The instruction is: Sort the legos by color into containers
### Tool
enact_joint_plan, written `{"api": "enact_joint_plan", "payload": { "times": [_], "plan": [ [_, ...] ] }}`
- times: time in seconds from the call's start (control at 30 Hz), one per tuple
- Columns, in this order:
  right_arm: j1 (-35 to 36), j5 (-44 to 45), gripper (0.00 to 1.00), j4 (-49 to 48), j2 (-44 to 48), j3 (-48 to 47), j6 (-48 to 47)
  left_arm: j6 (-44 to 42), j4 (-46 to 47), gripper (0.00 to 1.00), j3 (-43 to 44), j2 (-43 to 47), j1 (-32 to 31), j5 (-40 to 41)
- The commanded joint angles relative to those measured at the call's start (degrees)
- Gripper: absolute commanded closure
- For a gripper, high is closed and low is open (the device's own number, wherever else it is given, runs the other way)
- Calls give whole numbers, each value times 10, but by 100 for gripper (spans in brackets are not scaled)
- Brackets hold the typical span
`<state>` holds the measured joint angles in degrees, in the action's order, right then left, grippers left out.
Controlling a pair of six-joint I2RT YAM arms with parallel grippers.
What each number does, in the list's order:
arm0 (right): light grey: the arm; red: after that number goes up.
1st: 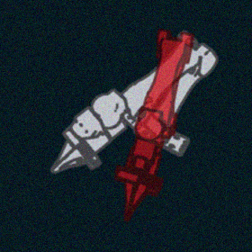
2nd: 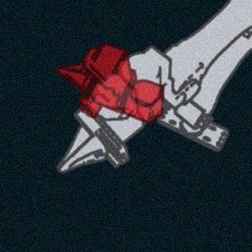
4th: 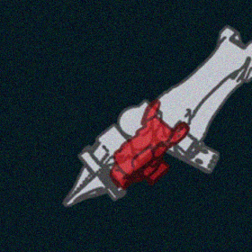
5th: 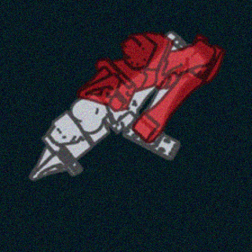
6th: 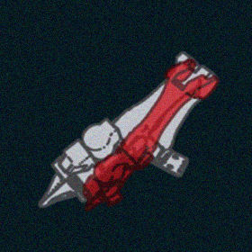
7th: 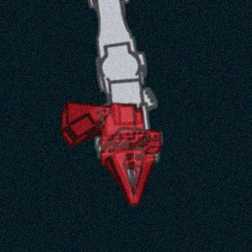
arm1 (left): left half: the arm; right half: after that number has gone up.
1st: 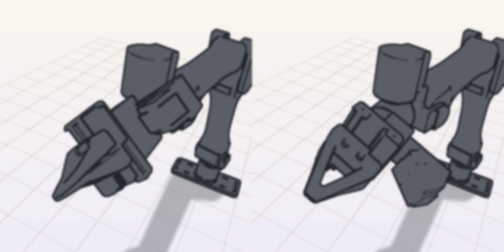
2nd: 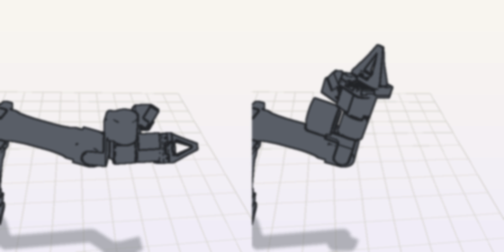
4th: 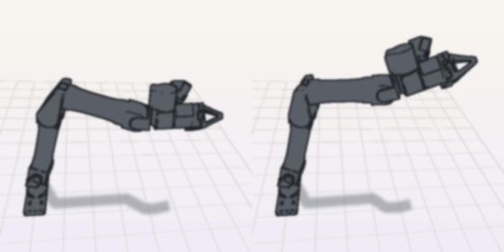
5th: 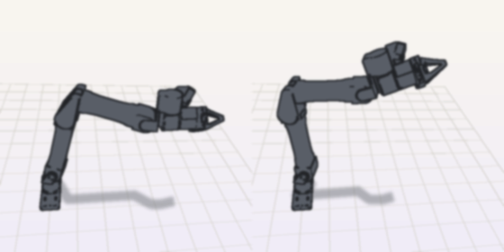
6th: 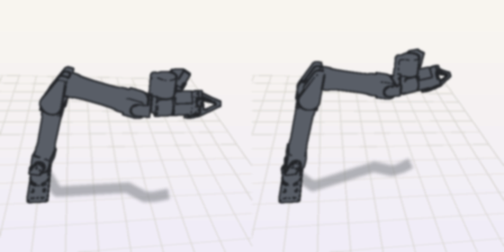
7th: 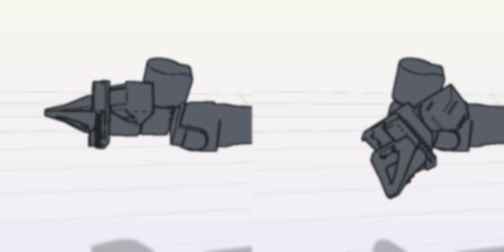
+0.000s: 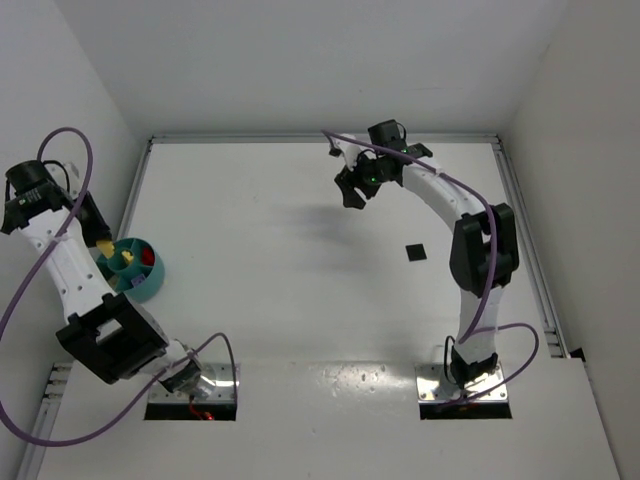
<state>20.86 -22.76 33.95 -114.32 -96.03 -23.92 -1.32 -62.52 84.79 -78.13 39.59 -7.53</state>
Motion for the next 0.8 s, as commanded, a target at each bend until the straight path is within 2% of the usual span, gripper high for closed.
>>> {"api": "enact_joint_plan", "payload": {
  "times": [0.0, 0.17, 0.77],
  "plan": [
    [0, -8, 33, 15, -5, -28, -4, 6, 4, 84, -17, -11, 13, 9],
    [0, -8, 33, 15, -5, -33, 1, 6, 26, 84, -37, -32, 25, -32],
    [5, 9, 33, 2, 6, -20, 23, 24, 78, 83, -32, -93, 25, -48]
  ]
}}
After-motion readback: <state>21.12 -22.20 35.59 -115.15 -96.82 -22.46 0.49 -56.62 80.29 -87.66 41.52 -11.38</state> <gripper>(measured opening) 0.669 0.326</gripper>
